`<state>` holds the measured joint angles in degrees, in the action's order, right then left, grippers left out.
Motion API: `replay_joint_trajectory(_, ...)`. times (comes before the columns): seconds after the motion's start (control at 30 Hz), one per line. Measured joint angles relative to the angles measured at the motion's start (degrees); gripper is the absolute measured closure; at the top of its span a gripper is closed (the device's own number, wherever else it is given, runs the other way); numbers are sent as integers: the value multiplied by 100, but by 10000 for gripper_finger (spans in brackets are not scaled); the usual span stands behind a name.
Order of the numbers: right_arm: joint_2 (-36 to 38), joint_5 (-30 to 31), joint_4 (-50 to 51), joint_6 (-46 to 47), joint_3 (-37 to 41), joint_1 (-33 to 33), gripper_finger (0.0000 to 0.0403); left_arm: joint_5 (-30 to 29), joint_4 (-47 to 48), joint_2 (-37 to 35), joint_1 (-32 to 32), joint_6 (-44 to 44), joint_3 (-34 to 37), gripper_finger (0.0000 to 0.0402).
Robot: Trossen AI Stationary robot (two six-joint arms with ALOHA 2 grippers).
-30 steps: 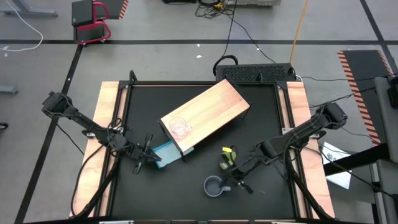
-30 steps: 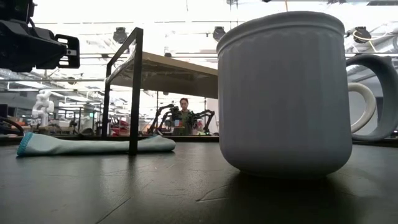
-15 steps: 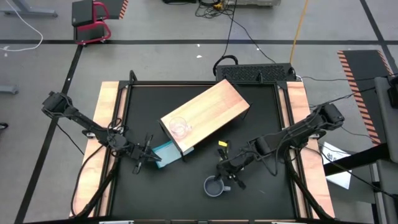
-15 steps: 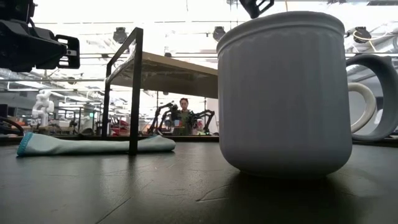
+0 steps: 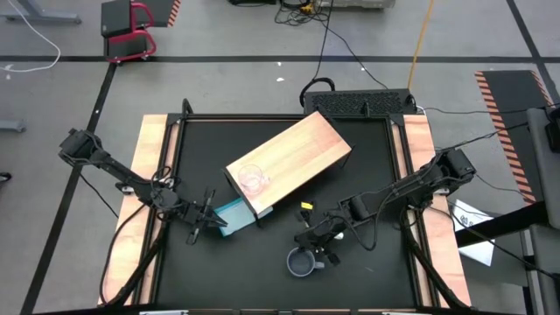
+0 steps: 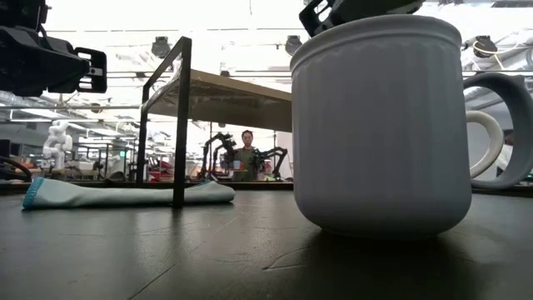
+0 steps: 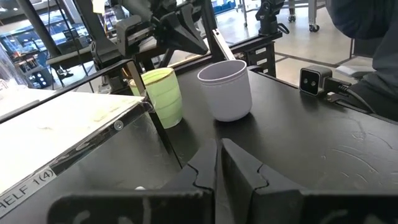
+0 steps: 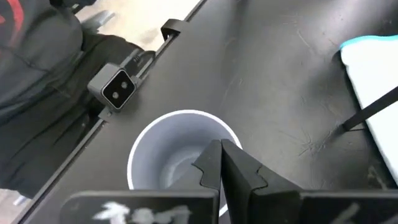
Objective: Stack small to large cups/mugs on shelf
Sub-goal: Put the gray mug on the shelf
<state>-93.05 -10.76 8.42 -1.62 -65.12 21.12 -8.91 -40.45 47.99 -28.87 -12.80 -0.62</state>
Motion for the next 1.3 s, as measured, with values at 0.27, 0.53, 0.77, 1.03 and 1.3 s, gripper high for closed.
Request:
replay_joint_trajectory(0.27,-69,-2,-37,27,4,-2,339,0,11,-2,-1,0,0,376)
replay_joint_trajectory(0.53,-69,-2,1,32,4,-2,273,0,15,-2,0,-25,0,376)
replay_joint_trajectory(0.77,-97,-2,86,380,4,-2,264,0,20,-2,0,-6,0,376)
replay_joint_trajectory(1.03,-97,-5,303,532,7,252,262,0,30,0,0,7,0,376)
replay_joint_trajectory(1.3,-97,-10,301,543,7,629,262,0,48,-2,0,13,0,376)
